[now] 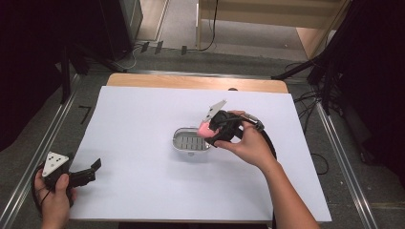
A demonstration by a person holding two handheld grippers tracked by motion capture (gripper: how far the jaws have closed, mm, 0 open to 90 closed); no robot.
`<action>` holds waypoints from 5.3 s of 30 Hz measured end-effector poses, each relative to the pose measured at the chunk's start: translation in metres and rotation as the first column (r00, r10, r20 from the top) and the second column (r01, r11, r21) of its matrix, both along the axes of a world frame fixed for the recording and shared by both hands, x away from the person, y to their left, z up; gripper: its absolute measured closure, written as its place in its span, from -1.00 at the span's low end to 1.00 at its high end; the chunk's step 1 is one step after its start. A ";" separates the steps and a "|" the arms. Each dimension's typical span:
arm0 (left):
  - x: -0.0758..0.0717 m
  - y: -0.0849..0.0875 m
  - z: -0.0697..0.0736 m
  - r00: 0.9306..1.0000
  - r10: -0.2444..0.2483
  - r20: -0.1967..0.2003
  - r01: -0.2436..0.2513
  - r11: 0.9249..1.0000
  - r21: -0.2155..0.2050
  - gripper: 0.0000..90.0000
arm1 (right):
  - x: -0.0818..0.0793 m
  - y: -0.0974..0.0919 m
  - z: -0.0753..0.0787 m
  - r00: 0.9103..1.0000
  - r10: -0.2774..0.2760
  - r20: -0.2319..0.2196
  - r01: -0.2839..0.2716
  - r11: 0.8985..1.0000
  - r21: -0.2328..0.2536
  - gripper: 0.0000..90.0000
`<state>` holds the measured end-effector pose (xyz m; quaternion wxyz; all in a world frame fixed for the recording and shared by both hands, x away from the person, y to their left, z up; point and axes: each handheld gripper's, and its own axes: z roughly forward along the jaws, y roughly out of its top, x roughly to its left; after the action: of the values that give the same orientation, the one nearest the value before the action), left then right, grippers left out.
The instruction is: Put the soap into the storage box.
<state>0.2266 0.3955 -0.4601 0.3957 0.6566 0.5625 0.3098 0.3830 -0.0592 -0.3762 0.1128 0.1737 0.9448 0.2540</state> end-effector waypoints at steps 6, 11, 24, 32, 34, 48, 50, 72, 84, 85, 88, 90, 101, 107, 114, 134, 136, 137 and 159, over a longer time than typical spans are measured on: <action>0.000 0.000 0.000 1.000 0.000 0.000 0.000 1.000 0.000 -1.00 | 0.003 0.010 -0.002 1.000 0.020 -0.003 -0.020 1.000 0.010 -0.14; 0.000 0.000 0.000 1.000 -0.002 -0.002 0.002 1.000 0.000 -1.00 | 0.005 0.019 -0.003 0.999 0.048 -0.002 -0.048 0.999 0.000 -0.14; 0.000 0.000 0.000 1.000 -0.004 -0.002 0.004 1.000 -0.001 -1.00 | 0.002 0.038 -0.008 0.992 0.125 0.004 -0.125 0.992 -0.020 -0.14; 0.000 0.000 0.000 1.000 -0.005 -0.002 0.005 1.000 -0.002 -1.00 | 0.001 0.044 -0.013 0.987 0.163 -0.006 -0.163 0.986 -0.026 -0.14; 0.000 0.000 0.000 1.000 -0.005 -0.002 0.005 1.000 -0.002 -1.00 | 0.001 0.045 -0.014 0.986 0.169 -0.006 -0.169 0.985 -0.030 -0.14; 0.000 0.001 0.000 1.000 -0.006 -0.005 0.006 1.000 -0.002 -1.00 | 0.003 0.051 -0.025 0.978 0.206 -0.015 -0.206 0.976 -0.073 -0.14; 0.000 0.001 0.000 1.000 -0.006 -0.005 0.006 1.000 -0.002 -1.00 | 0.004 0.052 -0.026 0.978 0.208 -0.016 -0.209 0.975 -0.072 -0.14; 0.000 0.001 0.000 1.000 -0.007 -0.005 0.007 1.000 -0.004 -1.00 | 0.008 0.051 -0.033 0.980 0.196 -0.035 -0.198 0.978 -0.064 -0.15; 0.000 0.001 0.000 1.000 -0.008 -0.005 0.008 1.000 -0.002 -1.00 | 0.008 0.051 -0.033 0.983 0.179 -0.042 -0.181 0.982 -0.054 -0.16; 0.000 0.001 0.000 1.000 -0.007 -0.005 0.007 1.000 -0.002 -1.00 | 0.008 0.051 -0.033 0.983 0.176 -0.042 -0.178 0.982 -0.054 -0.16; 0.000 0.001 0.000 1.000 -0.008 -0.005 0.007 1.000 -0.003 -1.00 | 0.006 0.052 -0.032 0.984 0.170 -0.047 -0.172 0.983 -0.056 -0.16; 0.000 0.001 0.000 1.000 -0.008 -0.005 0.008 1.000 -0.004 -1.00 | 0.005 0.052 -0.032 0.985 0.168 -0.037 -0.170 0.983 -0.065 -0.16; 0.000 0.001 0.000 1.000 -0.008 -0.006 0.008 1.000 -0.004 -1.00 | 0.001 0.055 -0.031 0.987 0.158 -0.027 -0.160 0.984 -0.084 -0.17; 0.000 0.000 0.000 1.000 -0.008 -0.005 0.008 1.000 -0.005 -1.00 | -0.002 0.055 -0.032 0.984 0.180 0.004 -0.179 0.980 -0.084 -0.17; 0.000 0.000 0.000 1.000 -0.008 -0.006 0.008 1.000 -0.006 -1.00 | 0.000 0.054 -0.030 0.987 0.161 -0.032 -0.162 0.984 -0.069 -0.17; 0.000 0.001 0.000 1.000 -0.009 -0.006 0.009 1.000 -0.005 -1.00 | 0.003 0.027 -0.010 0.997 0.071 -0.008 -0.070 0.996 0.053 -0.44; 0.000 0.000 0.000 1.000 -0.008 -0.007 0.008 1.000 -0.006 -1.00 | 0.001 0.021 -0.011 0.998 0.058 -0.010 -0.057 0.997 0.057 -0.45; 0.000 0.001 0.000 1.000 -0.009 -0.008 0.009 1.000 -0.005 -1.00 | 0.000 0.017 -0.012 0.999 0.050 -0.013 -0.049 0.997 0.057 -0.46; 0.000 0.000 0.000 1.000 -0.006 -0.008 0.006 1.000 -0.004 -1.00 | -0.016 -0.045 -0.035 0.993 -0.108 -0.039 0.111 0.990 0.091 -0.69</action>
<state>0.2270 0.3958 -0.4601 0.3956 0.6586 0.5627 0.3051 0.3666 -0.1040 -0.4111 0.1023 0.2347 0.9227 0.2882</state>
